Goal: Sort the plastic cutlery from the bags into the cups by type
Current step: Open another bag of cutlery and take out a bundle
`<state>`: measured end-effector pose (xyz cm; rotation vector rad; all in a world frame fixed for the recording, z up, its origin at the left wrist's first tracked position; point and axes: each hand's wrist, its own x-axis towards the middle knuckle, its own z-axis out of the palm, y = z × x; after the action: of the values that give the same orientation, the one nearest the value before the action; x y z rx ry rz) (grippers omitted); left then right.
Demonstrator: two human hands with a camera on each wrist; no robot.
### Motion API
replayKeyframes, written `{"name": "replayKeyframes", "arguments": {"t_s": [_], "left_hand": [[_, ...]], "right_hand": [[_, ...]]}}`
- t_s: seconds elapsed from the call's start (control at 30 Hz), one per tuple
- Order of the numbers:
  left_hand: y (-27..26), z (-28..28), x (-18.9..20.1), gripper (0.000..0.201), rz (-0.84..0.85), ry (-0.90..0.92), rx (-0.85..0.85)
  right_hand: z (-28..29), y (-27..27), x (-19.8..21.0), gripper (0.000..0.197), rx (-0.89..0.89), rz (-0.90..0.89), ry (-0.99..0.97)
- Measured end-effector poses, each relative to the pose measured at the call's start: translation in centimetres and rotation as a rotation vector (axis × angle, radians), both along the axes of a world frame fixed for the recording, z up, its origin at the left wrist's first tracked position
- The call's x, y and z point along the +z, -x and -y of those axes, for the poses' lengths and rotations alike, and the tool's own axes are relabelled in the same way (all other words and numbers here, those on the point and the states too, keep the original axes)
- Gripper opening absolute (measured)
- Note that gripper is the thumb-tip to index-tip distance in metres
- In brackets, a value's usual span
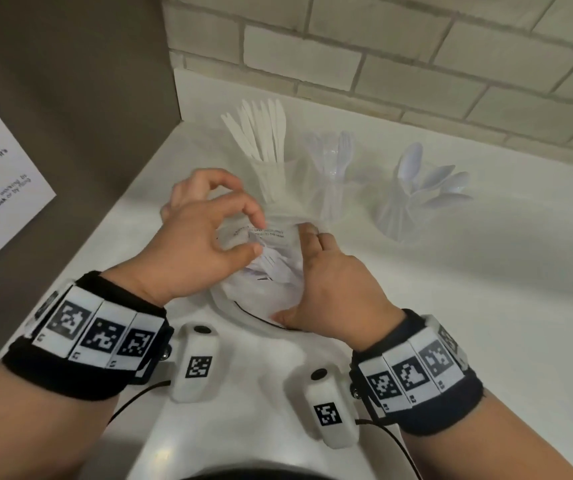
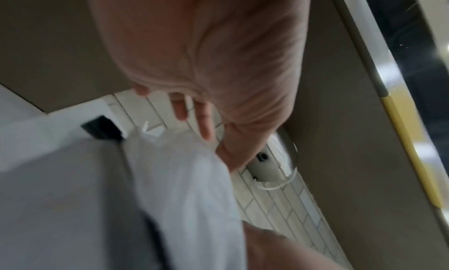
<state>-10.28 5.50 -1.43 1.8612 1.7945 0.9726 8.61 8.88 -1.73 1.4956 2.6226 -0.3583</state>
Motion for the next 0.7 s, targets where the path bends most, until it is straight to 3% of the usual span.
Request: {"name": "replayKeyframes", "arguments": {"t_s": [0.03,0.1,0.2,0.3,0.4,0.53,0.6,0.7], "left_hand": [[-0.2,0.1,0.2,0.021,-0.056,-0.046,-0.053],[-0.7,0.2,0.3,0.025,-0.252,0.037,-0.087],[-0.2,0.4,-0.4,0.064,-0.530,0.350,-0.076],[0.1,0.8,-1.2,0.089,-0.408,0.381,-0.151],[-0.6,1.2,-1.6,0.094,-0.331,0.369,-0.183],[-0.4,1.7,-1.5,0.081,-0.335,0.358,-0.131],[-0.2,2.0,-1.4,0.074,-0.377,0.367,-0.118],[-0.3,2.2,-1.4,0.065,-0.373,0.353,-0.134]], "right_hand": [[0.1,0.1,-0.1,0.124,0.018,0.001,-0.012],[0.3,0.2,-0.2,0.120,0.069,0.021,-0.034],[0.3,-0.4,0.3,0.108,0.080,-0.011,-0.006],[0.4,-0.8,1.3,0.072,0.029,-0.118,0.006],[0.7,0.3,1.5,0.028,0.104,-0.258,-0.243],[0.1,1.6,0.7,0.020,0.042,0.007,0.048],[-0.7,1.2,0.5,0.028,-0.004,0.111,0.049],[-0.9,1.3,0.6,0.039,-0.013,0.125,0.084]]}}
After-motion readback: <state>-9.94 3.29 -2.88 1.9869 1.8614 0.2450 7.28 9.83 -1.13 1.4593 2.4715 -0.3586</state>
